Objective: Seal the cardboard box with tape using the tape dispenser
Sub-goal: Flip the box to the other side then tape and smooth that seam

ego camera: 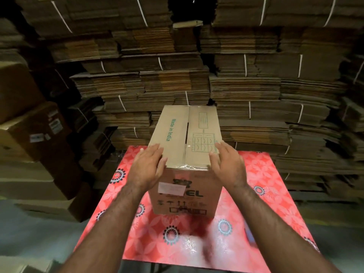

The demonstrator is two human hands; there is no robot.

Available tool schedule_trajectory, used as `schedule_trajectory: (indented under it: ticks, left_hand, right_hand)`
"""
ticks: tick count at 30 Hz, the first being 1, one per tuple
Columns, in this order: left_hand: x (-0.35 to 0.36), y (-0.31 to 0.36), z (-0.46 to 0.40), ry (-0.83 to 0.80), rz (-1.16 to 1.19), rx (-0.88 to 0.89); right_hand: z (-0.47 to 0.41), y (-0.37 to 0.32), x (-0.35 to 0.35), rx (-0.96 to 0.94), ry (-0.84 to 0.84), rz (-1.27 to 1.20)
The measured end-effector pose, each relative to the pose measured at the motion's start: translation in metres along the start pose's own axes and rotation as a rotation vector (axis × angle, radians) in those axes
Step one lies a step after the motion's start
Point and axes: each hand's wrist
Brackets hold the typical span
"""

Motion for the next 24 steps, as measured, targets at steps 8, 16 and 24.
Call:
schedule_trajectory:
  ticks: [8, 16, 24]
  left_hand:
    - [0.013, 0.007, -0.034, -0.134, 0.140, -0.514]
    - [0.007, 0.030, -0.005, -0.225, 0.199, -0.486]
    - [-0.006, 0.047, 0.037, -0.234, 0.271, -0.352]
  right_hand:
    - [-0.018, 0.007, 0.014, 0.331, -0.401, 0.011]
    - [0.014, 0.022, -0.020, 0.454, -0.273, -0.014]
    - [0.054, 0.018, -0.063, 0.435, -0.287, 0.012]
Point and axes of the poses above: each hand's wrist, its own z-axis away from the middle knuckle, its own x-axis out of the palm, y = z × x, and after that the axes turned 14 degrees about y, right-handed
